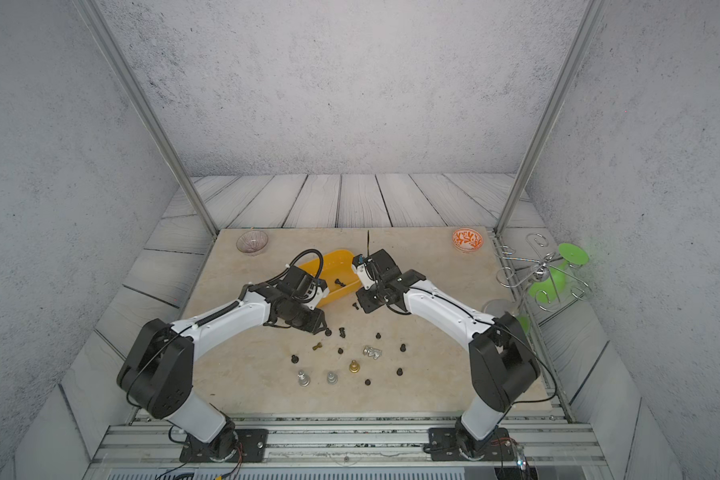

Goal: Put the chess pieces into the storage box
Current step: Pick up the chess piece at the center of the board.

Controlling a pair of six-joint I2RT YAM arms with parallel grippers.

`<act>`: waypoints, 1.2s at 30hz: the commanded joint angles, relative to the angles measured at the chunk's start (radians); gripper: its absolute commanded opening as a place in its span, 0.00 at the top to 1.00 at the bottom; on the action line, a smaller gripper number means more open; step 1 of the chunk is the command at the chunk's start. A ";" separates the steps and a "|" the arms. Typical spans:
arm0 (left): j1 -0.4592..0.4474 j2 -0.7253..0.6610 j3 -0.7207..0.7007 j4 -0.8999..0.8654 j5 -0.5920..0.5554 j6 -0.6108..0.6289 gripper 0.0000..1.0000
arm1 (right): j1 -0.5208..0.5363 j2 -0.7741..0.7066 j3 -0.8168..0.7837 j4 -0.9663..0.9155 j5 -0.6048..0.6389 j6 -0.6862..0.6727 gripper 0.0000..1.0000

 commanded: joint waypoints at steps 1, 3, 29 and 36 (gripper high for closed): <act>-0.021 0.039 0.037 -0.004 -0.045 0.009 0.67 | -0.005 -0.077 -0.050 -0.001 0.017 0.029 0.75; -0.029 0.065 0.049 -0.011 -0.074 0.019 0.67 | -0.006 -0.100 -0.082 0.002 0.023 0.037 0.75; -0.054 0.187 0.065 0.059 -0.072 0.036 0.80 | -0.009 -0.145 -0.174 0.016 0.059 0.094 0.75; -0.057 0.181 0.059 0.055 -0.073 0.042 0.90 | -0.009 -0.144 -0.165 0.011 0.060 0.097 0.75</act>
